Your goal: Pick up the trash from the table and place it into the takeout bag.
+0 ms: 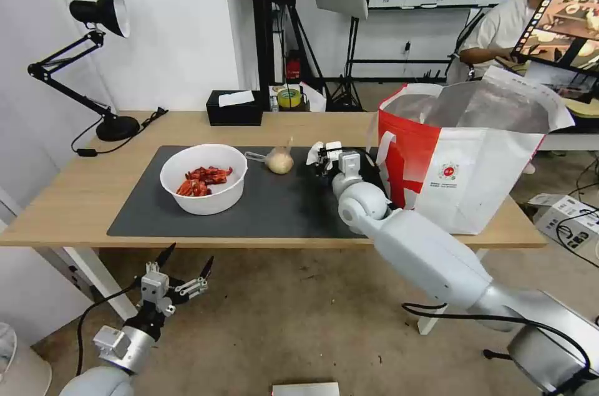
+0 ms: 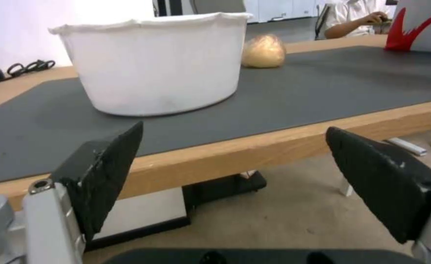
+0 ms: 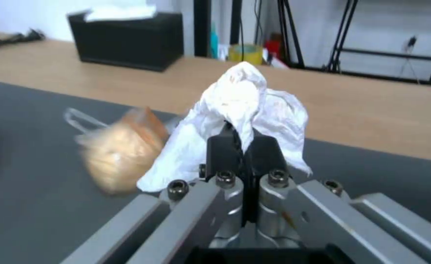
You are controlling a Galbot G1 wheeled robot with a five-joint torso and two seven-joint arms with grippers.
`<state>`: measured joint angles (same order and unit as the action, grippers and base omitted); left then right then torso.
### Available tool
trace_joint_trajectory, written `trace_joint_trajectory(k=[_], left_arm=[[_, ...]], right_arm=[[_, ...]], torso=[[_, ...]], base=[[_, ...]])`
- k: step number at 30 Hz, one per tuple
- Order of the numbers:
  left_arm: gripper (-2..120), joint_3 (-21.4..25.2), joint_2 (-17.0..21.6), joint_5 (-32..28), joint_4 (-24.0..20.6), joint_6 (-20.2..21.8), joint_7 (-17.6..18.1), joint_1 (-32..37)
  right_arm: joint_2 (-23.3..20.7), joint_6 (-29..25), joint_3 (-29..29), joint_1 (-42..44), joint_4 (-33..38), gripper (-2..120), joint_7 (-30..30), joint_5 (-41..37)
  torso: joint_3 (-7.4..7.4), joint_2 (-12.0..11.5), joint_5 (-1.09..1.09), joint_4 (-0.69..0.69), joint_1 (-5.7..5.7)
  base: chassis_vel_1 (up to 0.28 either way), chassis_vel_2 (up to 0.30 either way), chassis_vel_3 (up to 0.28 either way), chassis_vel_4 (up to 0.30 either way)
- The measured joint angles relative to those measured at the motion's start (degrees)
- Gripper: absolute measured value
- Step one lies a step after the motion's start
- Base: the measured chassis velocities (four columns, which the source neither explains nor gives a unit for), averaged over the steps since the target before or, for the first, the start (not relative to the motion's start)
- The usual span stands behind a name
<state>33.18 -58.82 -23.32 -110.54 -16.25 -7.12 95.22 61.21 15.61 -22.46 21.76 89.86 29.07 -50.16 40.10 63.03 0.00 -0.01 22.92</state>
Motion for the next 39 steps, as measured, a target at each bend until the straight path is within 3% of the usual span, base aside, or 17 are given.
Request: trace_joint_trajectory(k=[6, 9, 16, 18, 22, 27, 33, 35, 37, 39], left_arm=[[100, 0.2, -0.2, 0.0, -0.2, 0.2, 0.0, 0.5], [100, 0.5, -0.3, 0.0, -0.2, 0.2, 0.0, 0.6], [100, 0.6, -0.5, 0.0, -0.2, 0.2, 0.0, 0.7], [100, 0.4, -0.5, 0.0, -0.3, 0.2, 0.0, 0.7], [100, 0.4, -0.5, 0.0, -0.3, 0.2, 0.1, 0.8], [100, 0.3, -0.5, 0.0, -0.3, 0.1, 0.1, 1.0], [100, 0.3, -1.0, 0.2, -0.7, 0.1, 0.1, 1.6], [100, 0.3, -1.3, 0.5, -1.1, 0.1, 0.1, 2.0], [100, 0.3, -1.3, 0.5, -1.1, 0.1, 0.1, 2.1], [100, 0.3, -1.3, 0.5, -1.6, 0.1, 0.1, 2.6]], right_arm=[[-2.8, -2.7, 2.6, 4.1, 6.7, 0, 0.2, 2.5], [-3.9, -8.5, 4.5, 7.8, 8.9, 0, -1.9, 7.7], [-5.0, -16.4, 7.0, 10.9, 9.9, 0, -4.7, 13.6], [-5.8, -21.1, 9.4, 12.0, 11.0, 0, -6.3, 17.4], [-6.6, -23.2, 11.7, 12.3, 12.1, 0, -4.7, 23.1], [-7.2, -22.9, 13.9, 12.3, 13.2, 0, -0.7, 29.1], [-8.3, -17.1, 16.4, 11.8, 15.9, 0, 8.4, 30.3], [-8.5, -10.8, 17.0, 10.6, 17.7, 0, 16.2, 24.2], [-8.5, -10.5, 17.0, 10.5, 17.8, 0, 16.8, 23.7], [-8.9, -6.9, 17.6, 9.2, 18.3, 0, 21.7, 17.9]], torso=[[0.0, 0.0, 0.01, 0.0, 0.0], [0.0, 0.0, 0.01, 0.0, 0.0], [0.0, 0.0, 0.01, 0.0, 0.0], [0.0, 0.0, 0.0, 0.0, 0.0], [0.0, 0.0, 0.0, 0.01, 0.0], [0.0, 0.0, 0.0, 0.0, 0.0], [0.0, 0.0, 0.01, 0.0, 0.0], [0.0, 0.0, 0.01, 0.0, 0.0], [0.0, 0.0, 0.0, 0.0, 0.0], [0.0, 0.0, 0.0, 0.01, 0.0]], base=[[0.0, 0.0, 0.0, 0.0], [0.0, 0.0, 0.0, 0.0], [0.0, 0.0, 0.0, 0.0], [0.0, 0.0, 0.0, 0.0], [0.0, 0.0, 0.0, 0.0], [0.0, 0.0, 0.0, 0.0], [0.0, 0.0, 0.0, 0.0], [0.0, 0.0, 0.0, 0.0], [0.0, 0.0, 0.0, 0.0], [0.0, 0.0, 0.0, 0.0]])
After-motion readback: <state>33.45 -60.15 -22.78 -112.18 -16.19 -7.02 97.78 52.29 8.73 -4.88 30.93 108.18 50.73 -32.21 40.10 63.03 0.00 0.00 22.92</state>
